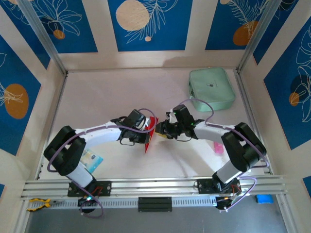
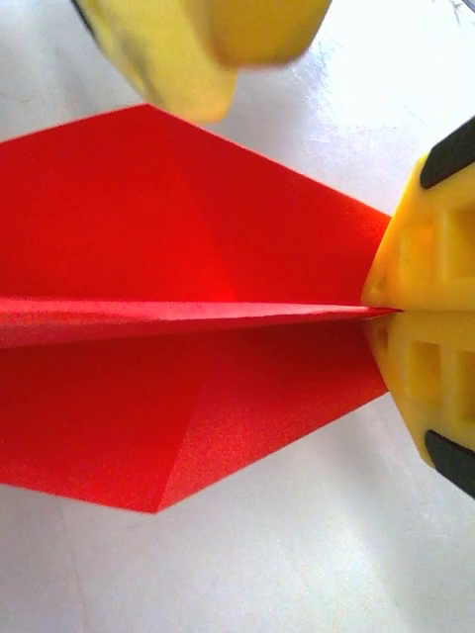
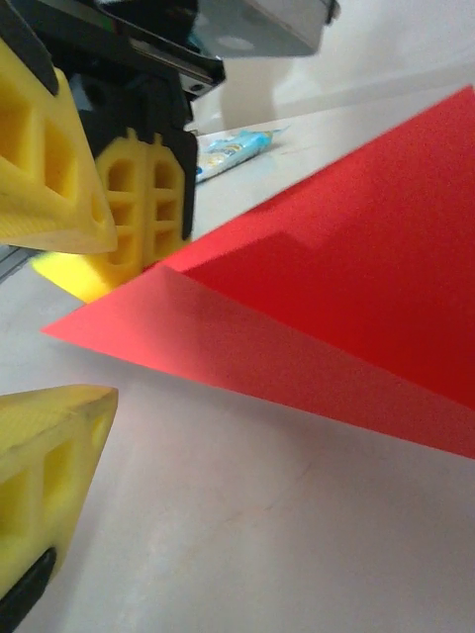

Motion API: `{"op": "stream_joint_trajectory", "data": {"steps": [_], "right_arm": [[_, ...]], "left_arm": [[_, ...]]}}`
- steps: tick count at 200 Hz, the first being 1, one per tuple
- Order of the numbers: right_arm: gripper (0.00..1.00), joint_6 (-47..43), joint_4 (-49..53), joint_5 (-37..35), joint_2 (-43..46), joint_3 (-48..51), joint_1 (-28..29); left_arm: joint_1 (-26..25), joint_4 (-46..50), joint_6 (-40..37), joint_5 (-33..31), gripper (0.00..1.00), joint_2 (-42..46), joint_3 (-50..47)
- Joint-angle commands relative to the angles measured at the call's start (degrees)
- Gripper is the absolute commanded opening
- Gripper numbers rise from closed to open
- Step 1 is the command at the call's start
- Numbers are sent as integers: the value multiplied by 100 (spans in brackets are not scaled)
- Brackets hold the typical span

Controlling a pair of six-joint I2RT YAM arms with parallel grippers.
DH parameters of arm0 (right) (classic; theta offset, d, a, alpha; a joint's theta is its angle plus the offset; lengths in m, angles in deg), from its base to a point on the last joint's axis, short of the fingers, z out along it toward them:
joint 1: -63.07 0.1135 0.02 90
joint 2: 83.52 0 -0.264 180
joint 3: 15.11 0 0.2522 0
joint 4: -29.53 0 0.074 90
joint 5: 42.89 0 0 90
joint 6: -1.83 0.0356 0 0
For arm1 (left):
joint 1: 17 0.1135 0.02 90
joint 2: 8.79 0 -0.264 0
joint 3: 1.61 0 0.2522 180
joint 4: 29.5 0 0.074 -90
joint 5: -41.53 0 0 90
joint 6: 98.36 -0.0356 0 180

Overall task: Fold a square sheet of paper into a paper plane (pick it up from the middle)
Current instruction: Move a paper plane to the center of the table.

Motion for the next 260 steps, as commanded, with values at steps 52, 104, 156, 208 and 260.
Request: {"op": "stream_joint_trajectory", "data": {"steps": [52,104,156,208,260], "right_arm": [[42,-81,557,-60,-681,-722,268],[23,-115,850,-334,-639,-468,95],[12,-117,591,-106,-719,-297,16],[10,-47,372,-8,-841,-206,26],[10,-61,372,8,-892,-181,7]], "left_arm": [[-39,159,-44,-53,3,9,51],[-46,190,-117,-73,6,-8,38],[-50,203,-187,79,10,-171,78],[-60,242,-231,182,16,-304,113],[-62,143,-222,403,20,-379,132]]}}
